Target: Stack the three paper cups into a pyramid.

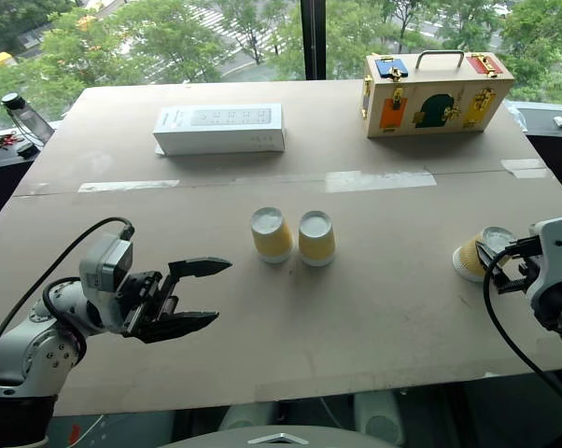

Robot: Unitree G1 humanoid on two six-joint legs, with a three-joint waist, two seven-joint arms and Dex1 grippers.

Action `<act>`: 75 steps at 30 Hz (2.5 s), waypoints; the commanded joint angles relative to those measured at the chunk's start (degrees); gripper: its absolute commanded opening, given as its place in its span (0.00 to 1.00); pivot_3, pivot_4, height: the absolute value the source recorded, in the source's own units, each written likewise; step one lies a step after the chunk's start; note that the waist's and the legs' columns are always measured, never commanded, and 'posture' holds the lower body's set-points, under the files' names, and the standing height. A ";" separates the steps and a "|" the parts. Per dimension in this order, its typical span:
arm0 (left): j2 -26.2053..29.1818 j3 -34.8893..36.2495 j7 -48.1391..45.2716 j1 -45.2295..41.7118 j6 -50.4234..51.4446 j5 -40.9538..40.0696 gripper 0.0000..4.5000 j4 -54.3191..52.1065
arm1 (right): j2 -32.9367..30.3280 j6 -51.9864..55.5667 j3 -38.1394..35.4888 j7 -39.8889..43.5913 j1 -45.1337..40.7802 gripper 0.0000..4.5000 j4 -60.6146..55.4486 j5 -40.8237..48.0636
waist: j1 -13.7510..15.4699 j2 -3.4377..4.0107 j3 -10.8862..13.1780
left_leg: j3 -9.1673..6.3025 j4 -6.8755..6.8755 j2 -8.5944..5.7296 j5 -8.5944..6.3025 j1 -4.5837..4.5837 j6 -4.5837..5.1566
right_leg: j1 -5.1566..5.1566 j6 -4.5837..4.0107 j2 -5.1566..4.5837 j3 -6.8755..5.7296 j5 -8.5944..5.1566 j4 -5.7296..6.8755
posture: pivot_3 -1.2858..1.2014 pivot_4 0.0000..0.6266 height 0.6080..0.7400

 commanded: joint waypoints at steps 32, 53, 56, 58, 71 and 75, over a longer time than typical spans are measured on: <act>-3.02 19.08 14.10 12.80 -2.10 -3.05 1.00 -1.20 | 0.63 8.72 37.96 10.87 -53.44 0.46 9.05 18.41 | -0.40 -0.05 0.04 | -0.21 0.01 0.10 0.00 -0.20 0.00 | -0.11 0.18 0.11 -0.13 0.14 -0.04 | 0.52 0.24 1.00; -7.71 23.32 17.58 21.62 -3.42 -3.80 1.00 -7.14 | 3.68 2.71 50.86 20.62 -60.15 0.97 19.72 6.57 | -1.05 -0.08 0.03 | -0.17 0.07 -0.01 0.01 -0.49 -0.02 | -0.40 0.19 -0.03 -0.17 0.17 0.03 | 0.52 0.24 1.00; -8.17 22.68 18.21 21.46 -3.26 -3.61 1.00 -7.59 | 3.25 2.55 49.25 20.77 -60.16 0.99 18.83 6.20 | -1.07 -0.08 0.02 | -0.17 0.07 -0.02 0.01 -0.49 -0.01 | -0.40 0.19 -0.04 -0.17 0.17 0.03 | 0.52 0.24 1.00; -8.51 21.60 19.33 21.25 -2.92 -3.24 1.00 -8.71 | 2.25 1.98 45.90 20.86 -60.03 0.99 17.27 6.88 | -0.97 -0.07 0.03 | -0.18 0.07 -0.01 0.01 -0.49 -0.02 | -0.40 0.19 -0.03 -0.17 0.17 0.03 | 0.52 0.24 1.00; -5.94 14.51 24.59 17.72 -1.88 3.36 1.00 -7.70 | -9.22 -8.49 16.07 27.31 -18.22 0.99 -2.56 15.24 | 0.34 -0.19 -0.09 | -0.08 0.09 0.01 0.00 -0.40 0.00 | -0.32 0.20 -0.01 -0.12 0.17 0.05 | 0.52 0.24 1.00; -3.24 14.93 22.21 18.23 -2.73 6.53 1.00 -3.17 | -7.09 -18.99 7.47 31.42 1.55 0.99 -3.72 11.73 | 0.67 -0.25 -0.13 | -0.12 0.10 0.01 0.00 -0.35 0.00 | -0.19 0.20 0.01 -0.16 0.14 0.02 | 0.52 0.24 1.00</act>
